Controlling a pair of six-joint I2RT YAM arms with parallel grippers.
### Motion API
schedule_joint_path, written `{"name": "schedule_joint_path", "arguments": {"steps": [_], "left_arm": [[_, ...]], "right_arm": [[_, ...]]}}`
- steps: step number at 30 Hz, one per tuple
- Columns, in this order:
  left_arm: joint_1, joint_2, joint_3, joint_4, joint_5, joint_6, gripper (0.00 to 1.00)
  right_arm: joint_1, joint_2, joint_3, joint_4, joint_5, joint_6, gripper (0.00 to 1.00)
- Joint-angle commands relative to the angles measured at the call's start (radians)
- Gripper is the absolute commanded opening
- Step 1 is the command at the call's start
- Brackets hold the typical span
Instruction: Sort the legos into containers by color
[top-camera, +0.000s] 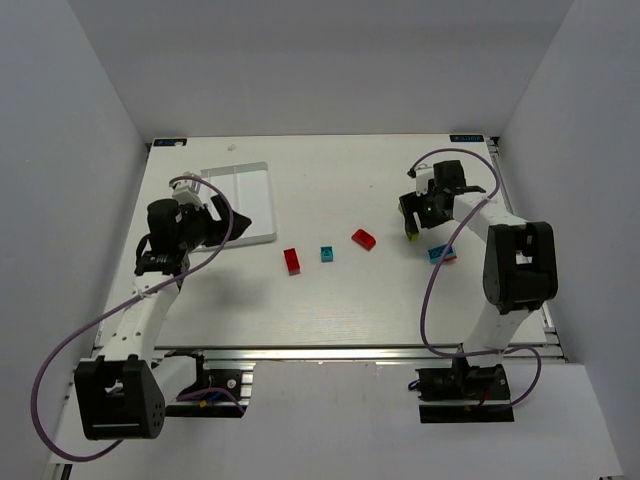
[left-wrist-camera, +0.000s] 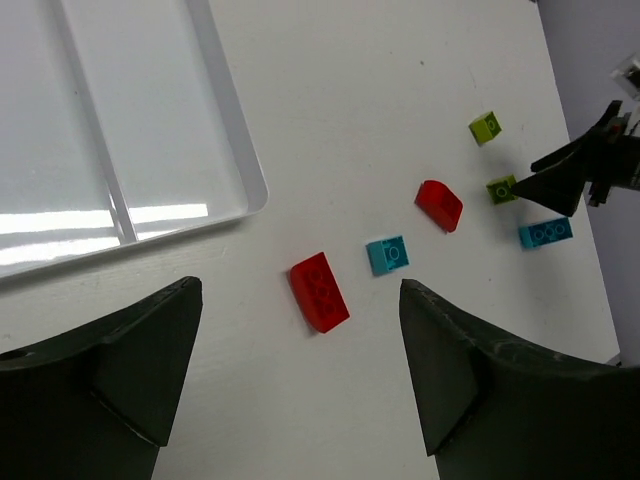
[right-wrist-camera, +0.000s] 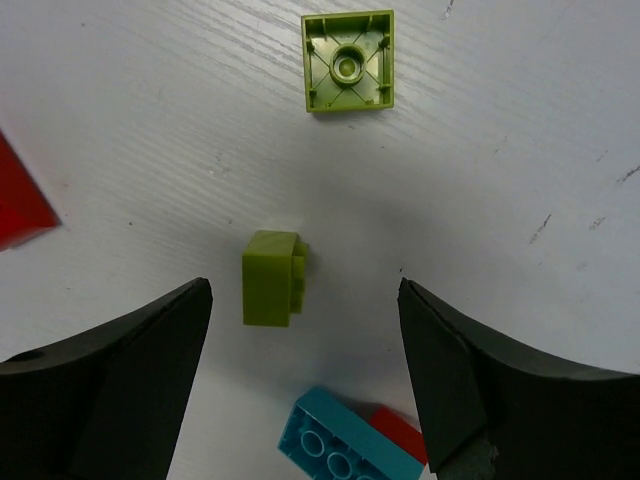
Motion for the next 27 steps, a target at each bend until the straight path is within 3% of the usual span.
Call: {"name": "schedule_joint_path", "arguments": {"steps": [1,5,9,11,13,15,22,27], "left_arm": [[0.000,-0.064,0.008,0.041,-0.004,0.021,0.89],[0.000,-0.098,0.012,0.018,-0.042,0.034,0.89],[0.000,-0.133,0.006,0.018,-0.075,0.034,0.89],[0.000,-0.151,0.002,0.018,-0.093,0.032,0.89],[0.000,-0.161,0.000,0.018,-0.102,0.032,0.90],[0.000,-0.170,0.000,0.016,-0.112,0.032,0.90],[0.000,-0.217,-0.015,0.036,-0.139,0.034,0.89],[0.000,-0.283,-0.041,0.059,-0.184,0.041,0.90]], "right_arm": [[0.012,0.029,0.054,-0.025,0.027,-0.015,0.77],[0.012,0.066,0.053,-0.035,0.000,-0.024,0.62],[0.015,0.086,0.056,-0.051,-0.029,-0.030,0.39],[0.014,0.087,0.069,-0.067,-0.048,-0.035,0.34],[0.018,0.089,0.083,-0.082,-0.071,-0.043,0.23],[0.029,0.078,0.117,-0.114,-0.123,-0.063,0.00],[0.196,0.078,0.396,-0.298,-0.415,-0.167,0.00],[0.398,0.268,0.771,-0.395,-0.514,-0.126,0.00]]}}
